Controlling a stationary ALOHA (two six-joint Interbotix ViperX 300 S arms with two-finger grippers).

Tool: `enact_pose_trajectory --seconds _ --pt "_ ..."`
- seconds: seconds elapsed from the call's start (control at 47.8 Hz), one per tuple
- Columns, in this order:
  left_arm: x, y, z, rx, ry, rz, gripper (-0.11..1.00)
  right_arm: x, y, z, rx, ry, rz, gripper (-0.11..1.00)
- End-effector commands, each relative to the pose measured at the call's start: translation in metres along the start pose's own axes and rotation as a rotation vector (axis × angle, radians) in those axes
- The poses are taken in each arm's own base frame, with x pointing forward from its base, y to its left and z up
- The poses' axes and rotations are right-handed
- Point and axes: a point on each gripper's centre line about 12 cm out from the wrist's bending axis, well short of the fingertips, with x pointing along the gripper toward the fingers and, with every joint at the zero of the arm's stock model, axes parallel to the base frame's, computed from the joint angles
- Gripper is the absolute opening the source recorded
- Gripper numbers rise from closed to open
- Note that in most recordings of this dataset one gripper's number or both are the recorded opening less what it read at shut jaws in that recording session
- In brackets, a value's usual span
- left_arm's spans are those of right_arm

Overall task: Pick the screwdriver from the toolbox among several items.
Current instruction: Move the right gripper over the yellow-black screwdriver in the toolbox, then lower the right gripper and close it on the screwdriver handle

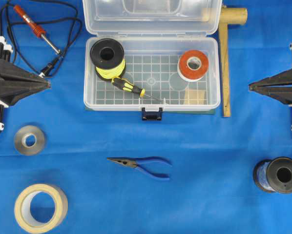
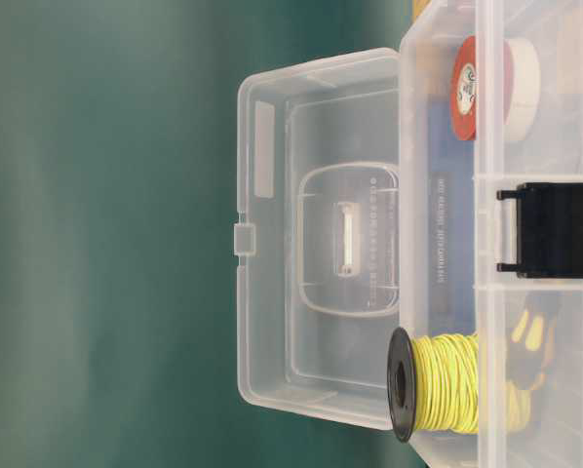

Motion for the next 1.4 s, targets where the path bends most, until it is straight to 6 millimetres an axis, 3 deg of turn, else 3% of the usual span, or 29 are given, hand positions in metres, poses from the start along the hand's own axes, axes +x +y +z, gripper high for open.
enact_pose_trajectory --seconds 0.0,0.147,0.335,0.586,0.67,0.88,0.921,1.089,1.382 --pt "0.003 0.001 0.006 -0.020 -0.014 0.008 0.00 0.003 -0.004 0.008 0.003 -0.012 -0.020 0.00" --pt "0.003 0.001 0.007 -0.019 -0.018 0.008 0.00 0.020 -0.017 0.010 0.063 0.130 -0.082 0.00" --pt "0.003 0.002 0.008 -0.018 -0.022 0.016 0.00 0.062 -0.039 0.012 0.194 0.371 -0.179 0.00" --pt "0.004 0.006 0.007 -0.018 -0.020 0.031 0.00 0.127 -0.068 -0.016 0.259 0.649 -0.258 0.02" --pt "0.004 0.006 0.007 -0.020 -0.023 0.031 0.00 0.150 -0.076 -0.026 0.276 0.711 -0.273 0.17" --pt "0.004 0.006 0.006 -0.027 -0.022 0.031 0.00 0.203 -0.088 -0.061 0.301 0.883 -0.287 0.76" --pt "0.004 0.006 0.005 -0.027 -0.019 0.033 0.00 0.211 -0.090 -0.070 0.313 0.917 -0.292 0.84" --pt "0.004 0.006 0.006 -0.027 -0.020 0.032 0.00 0.235 -0.096 -0.108 0.353 1.014 -0.316 0.82" --pt "0.004 0.006 0.006 -0.027 -0.020 0.033 0.00 0.259 -0.097 -0.163 0.374 1.105 -0.318 0.83"
